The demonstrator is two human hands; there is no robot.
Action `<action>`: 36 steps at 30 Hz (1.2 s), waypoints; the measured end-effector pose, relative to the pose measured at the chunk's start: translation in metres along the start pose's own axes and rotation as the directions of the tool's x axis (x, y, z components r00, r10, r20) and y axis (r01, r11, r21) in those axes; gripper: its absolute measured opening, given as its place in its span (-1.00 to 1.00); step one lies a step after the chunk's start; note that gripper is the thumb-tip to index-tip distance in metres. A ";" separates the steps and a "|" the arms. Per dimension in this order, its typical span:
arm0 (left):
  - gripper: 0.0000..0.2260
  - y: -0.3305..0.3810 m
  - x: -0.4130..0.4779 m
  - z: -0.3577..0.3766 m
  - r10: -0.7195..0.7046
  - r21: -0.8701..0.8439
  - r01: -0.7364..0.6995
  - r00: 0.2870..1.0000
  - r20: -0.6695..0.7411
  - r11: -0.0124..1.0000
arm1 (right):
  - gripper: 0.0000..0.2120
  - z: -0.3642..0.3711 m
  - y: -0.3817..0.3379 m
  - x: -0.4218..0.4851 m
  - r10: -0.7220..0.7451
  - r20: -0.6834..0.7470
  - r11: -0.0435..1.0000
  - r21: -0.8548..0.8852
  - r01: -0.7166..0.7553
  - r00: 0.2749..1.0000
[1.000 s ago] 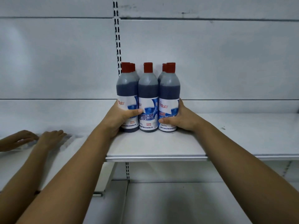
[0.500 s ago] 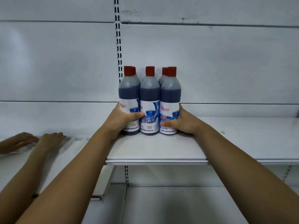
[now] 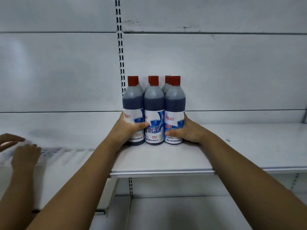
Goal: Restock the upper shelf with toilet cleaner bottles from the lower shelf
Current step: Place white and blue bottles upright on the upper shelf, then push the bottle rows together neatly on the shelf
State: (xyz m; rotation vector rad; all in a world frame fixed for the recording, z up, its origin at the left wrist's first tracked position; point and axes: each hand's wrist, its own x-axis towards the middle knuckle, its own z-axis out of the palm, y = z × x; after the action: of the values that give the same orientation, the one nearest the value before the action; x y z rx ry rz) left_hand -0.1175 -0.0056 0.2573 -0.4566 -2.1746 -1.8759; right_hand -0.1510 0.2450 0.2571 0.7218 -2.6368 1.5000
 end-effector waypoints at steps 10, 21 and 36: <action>-0.21 -0.003 -0.024 -0.010 -0.243 0.530 0.211 0.970 -0.009 0.821 | -0.12 0.008 -0.010 -0.030 0.164 0.039 0.936 -0.320 -0.144 0.986; -0.49 0.039 -0.085 0.061 -0.135 0.945 0.240 0.967 -0.214 0.224 | -0.56 -0.020 -0.008 -0.099 0.125 -0.034 0.773 -0.623 -0.119 0.992; -0.54 0.075 -0.043 0.349 -0.181 0.858 -0.208 0.929 0.323 0.469 | -0.67 -0.237 0.098 -0.262 0.215 -0.457 0.717 -0.526 -0.457 0.863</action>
State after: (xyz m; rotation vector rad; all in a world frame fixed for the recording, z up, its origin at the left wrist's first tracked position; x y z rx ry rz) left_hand -0.0402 0.3456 0.2572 -0.6026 -2.9720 -0.3756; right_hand -0.0043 0.5808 0.2411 -0.1119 -2.7695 0.5868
